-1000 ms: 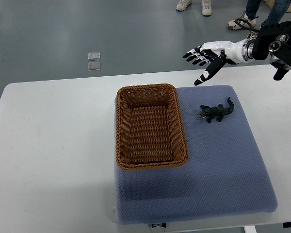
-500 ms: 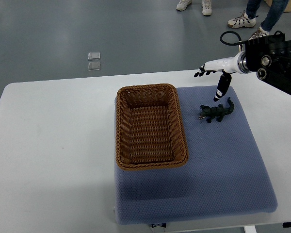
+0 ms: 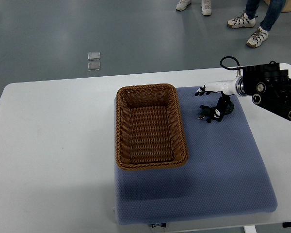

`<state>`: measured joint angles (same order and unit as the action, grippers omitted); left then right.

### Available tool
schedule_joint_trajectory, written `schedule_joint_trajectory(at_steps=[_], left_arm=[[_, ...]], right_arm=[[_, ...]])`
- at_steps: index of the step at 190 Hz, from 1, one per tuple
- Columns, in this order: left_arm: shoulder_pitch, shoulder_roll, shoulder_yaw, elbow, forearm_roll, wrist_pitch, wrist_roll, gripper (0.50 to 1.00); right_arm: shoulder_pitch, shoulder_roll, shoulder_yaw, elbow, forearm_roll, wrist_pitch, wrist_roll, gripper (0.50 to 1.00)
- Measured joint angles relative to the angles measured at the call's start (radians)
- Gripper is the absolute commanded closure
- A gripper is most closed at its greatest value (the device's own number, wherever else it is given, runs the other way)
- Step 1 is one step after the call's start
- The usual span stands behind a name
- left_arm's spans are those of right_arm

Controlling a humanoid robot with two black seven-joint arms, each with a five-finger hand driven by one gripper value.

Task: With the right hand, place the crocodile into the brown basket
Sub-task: 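Lower the right hand onto the toy crocodile and close the fingers, then lift the crocodile with the right hand and carry it toward the basket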

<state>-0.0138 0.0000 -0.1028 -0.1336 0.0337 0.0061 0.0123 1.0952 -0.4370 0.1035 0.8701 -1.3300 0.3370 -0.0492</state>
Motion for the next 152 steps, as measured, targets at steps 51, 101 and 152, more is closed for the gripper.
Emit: schedule_joint_trajectory(at_steps=[51,101,152], left_arm=[[0.0,0.0,0.0,0.002,0.0,0.0,0.0,0.5],[0.0,0.0,0.0,0.004,0.0,0.0,0.0,0.5],[0.0,0.0,0.0,0.005,0.0,0.0,0.0,0.5]], right_arm=[[-0.031,0.016,-0.001,-0.022,-0.001,-0.033,0.0,0.589],[-0.04,0.022,-0.002,-0.028,-0.02,-0.04,0.001,0.818],[-0.041,0.022,-0.002,-0.028,-0.026,-0.04,0.003,1.0]])
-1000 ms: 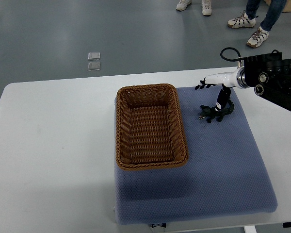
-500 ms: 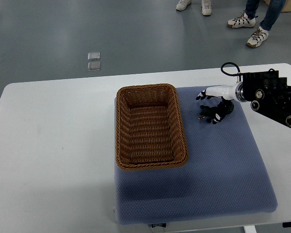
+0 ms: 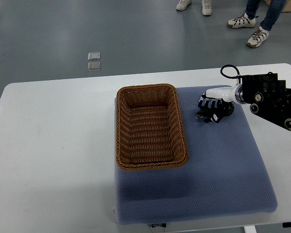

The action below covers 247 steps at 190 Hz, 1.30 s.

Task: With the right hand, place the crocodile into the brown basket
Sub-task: 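Lift the crocodile with the right hand and carry it toward the basket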

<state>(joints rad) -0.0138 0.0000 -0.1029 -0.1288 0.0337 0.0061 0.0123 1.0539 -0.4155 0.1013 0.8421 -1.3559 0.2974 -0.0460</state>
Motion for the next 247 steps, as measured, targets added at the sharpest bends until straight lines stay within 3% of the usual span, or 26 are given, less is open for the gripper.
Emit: schedule_joint_trajectory(at_steps=[172,247], left_arm=[[0.0,0.0,0.0,0.003,0.0,0.0,0.0,0.5],[0.0,0.0,0.0,-0.001,0.0,0.0,0.0,0.5]], right_arm=[[0.093,-0.071,0.002,0.025,0.007,0.038,0.003,1.0],[0.28,-0.216,0.003,0.176,0.015,0.166,0.003,1.0]])
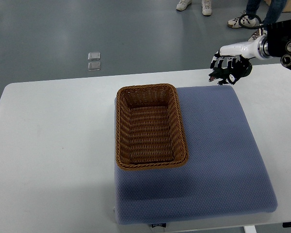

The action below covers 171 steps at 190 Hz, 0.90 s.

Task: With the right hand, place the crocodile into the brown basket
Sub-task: 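Lift the crocodile with the right hand and carry it toward the basket, then lower the crocodile into the wicker basket and open the right hand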

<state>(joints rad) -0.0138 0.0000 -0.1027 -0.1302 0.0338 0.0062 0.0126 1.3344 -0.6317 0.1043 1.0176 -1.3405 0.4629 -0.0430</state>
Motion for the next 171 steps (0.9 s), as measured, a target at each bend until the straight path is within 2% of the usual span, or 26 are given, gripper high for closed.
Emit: schedule_joint_trajectory(at_steps=[43,84,127,171], left_arm=[[0.0,0.0,0.0,-0.003,0.0,0.0,0.0,0.5],[0.0,0.0,0.0,-0.002,0.0,0.0,0.0,0.5],[0.0,0.0,0.0,-0.002,0.0,0.0,0.0,0.5],[0.0,0.0,0.0,-0.003,0.0,0.0,0.0,0.5]], right_arm=[[0.059,-0.044,0.0,0.059,0.001,0.04,0.0,1.0],[0.077,-0.027,0.003,0.064,0.002,0.041,-0.002,1.0],[0.082,0.091,0.006,0.058,0.009,0.018,0.0,1.0],[0.052,0.264,0.002,-0.006,0.008,-0.02,0.002,1.0]])
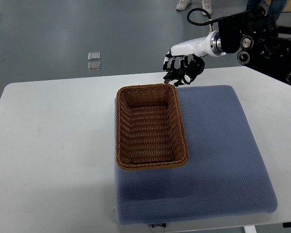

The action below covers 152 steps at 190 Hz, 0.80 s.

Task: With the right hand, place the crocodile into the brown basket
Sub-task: 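Lower the crocodile into the wicker basket and open the right hand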

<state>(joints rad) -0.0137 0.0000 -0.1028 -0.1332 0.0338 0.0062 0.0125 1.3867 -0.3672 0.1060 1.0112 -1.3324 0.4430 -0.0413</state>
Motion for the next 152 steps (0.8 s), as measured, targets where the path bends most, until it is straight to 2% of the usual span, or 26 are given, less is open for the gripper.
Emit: schedule_joint_trajectory(at_steps=[59,152], left_arm=[[0.0,0.0,0.0,0.0,0.0,0.0,0.0,0.5],[0.0,0.0,0.001,0.0,0.0,0.0,0.001,0.5]], right_arm=[[-0.086,0.133,0.0,-0.052,-0.001,-0.048,0.003,1.0],[-0.164,0.229,-0.002,-0.095,-0.003,-0.105,0.012,1.0]])
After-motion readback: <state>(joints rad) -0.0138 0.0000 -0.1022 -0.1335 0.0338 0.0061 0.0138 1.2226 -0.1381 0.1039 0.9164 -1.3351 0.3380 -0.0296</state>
